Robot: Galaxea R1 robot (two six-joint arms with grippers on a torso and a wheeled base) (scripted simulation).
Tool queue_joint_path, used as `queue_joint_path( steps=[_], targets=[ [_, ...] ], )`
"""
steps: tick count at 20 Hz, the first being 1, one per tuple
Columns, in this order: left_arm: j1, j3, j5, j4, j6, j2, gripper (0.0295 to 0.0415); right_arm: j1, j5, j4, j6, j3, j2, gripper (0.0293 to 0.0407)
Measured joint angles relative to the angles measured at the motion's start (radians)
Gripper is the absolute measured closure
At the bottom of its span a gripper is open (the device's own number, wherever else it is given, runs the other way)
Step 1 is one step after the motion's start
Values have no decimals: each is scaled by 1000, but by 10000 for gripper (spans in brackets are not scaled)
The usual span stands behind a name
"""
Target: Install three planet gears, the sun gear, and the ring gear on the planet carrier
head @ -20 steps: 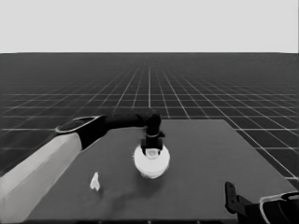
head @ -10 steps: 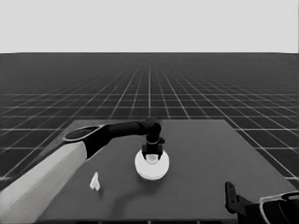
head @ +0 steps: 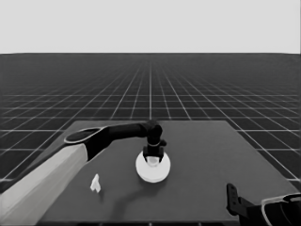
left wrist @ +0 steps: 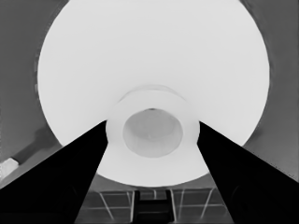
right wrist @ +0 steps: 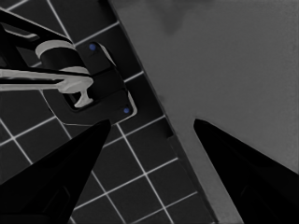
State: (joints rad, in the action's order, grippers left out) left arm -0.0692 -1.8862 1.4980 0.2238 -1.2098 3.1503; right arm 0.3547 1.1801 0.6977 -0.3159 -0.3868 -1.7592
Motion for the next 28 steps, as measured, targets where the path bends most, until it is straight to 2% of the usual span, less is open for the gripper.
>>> queue_joint_path(
  steps=[28],
  targets=[
    [-8, -2, 0, 1, 244, -2, 362, 0, 0, 0, 0, 0, 0, 315]
  ],
)
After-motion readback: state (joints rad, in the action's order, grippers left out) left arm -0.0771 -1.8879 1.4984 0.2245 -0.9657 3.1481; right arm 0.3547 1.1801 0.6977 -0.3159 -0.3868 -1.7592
